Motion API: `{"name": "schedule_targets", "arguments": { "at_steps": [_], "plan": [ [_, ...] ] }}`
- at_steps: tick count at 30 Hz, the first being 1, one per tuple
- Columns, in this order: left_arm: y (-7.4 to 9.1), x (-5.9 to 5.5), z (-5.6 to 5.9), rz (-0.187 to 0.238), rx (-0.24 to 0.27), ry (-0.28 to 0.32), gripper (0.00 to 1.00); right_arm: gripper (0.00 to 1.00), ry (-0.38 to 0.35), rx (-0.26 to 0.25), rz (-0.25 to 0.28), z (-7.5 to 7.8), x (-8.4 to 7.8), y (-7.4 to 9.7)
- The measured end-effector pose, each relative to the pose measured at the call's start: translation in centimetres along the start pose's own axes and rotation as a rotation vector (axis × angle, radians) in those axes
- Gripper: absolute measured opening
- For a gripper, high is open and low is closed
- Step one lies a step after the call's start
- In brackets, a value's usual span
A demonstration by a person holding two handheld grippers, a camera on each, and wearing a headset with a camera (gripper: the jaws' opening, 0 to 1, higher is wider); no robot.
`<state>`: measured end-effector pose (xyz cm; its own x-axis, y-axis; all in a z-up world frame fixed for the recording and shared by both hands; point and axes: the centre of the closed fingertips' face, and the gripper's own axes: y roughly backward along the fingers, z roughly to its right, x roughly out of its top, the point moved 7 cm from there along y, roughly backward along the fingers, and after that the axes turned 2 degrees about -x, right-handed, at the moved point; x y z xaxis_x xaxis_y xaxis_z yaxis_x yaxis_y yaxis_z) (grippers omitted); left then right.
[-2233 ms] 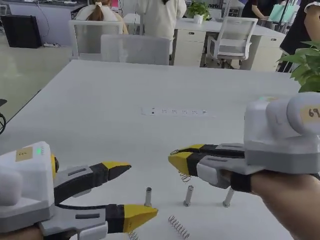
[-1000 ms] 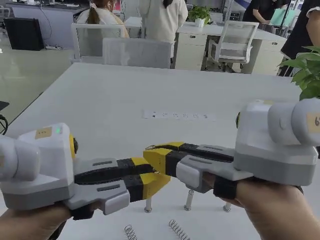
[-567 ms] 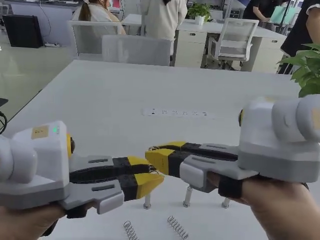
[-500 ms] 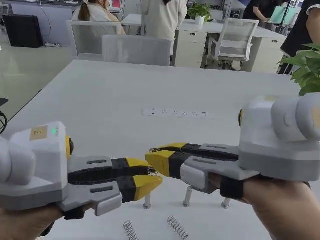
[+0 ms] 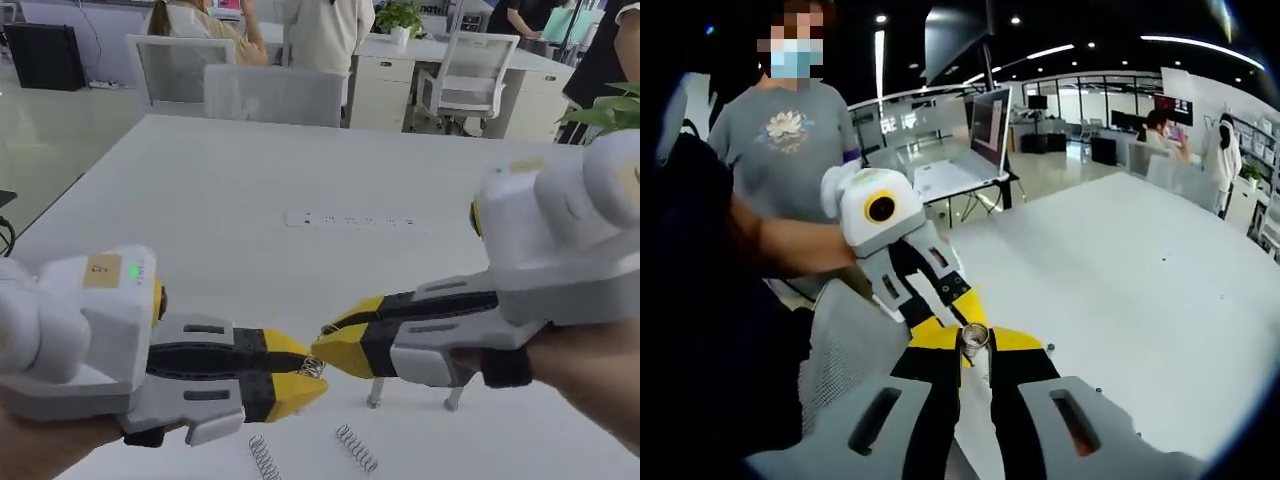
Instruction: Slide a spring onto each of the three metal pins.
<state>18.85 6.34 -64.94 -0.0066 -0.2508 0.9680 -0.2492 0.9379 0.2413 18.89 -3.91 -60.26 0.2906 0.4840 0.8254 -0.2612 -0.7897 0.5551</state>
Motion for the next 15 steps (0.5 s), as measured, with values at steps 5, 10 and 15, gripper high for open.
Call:
{"name": "schedule_targets", "arguments": {
  "at_steps": [5, 10, 15],
  "plan": [
    [-0.6, -0.3, 0.7, -0.024, -0.029, -0.017, 0.02, 0.07, 0.071, 0.049, -0.135, -0.1, -0.2, 0.1],
    [-0.9, -0.4, 1.1, -0.048, -0.063, -0.035, 0.02, 0.07, 0.137, 0.112, -0.246, -0.3, -0.1, 0.1],
    [-1.1, -0.3, 1.3, -0.052, -0.076, -0.052, 0.01, 0.08, 0.18, 0.17, -0.334, -0.2, 0.2, 0.0]
  ]
}}
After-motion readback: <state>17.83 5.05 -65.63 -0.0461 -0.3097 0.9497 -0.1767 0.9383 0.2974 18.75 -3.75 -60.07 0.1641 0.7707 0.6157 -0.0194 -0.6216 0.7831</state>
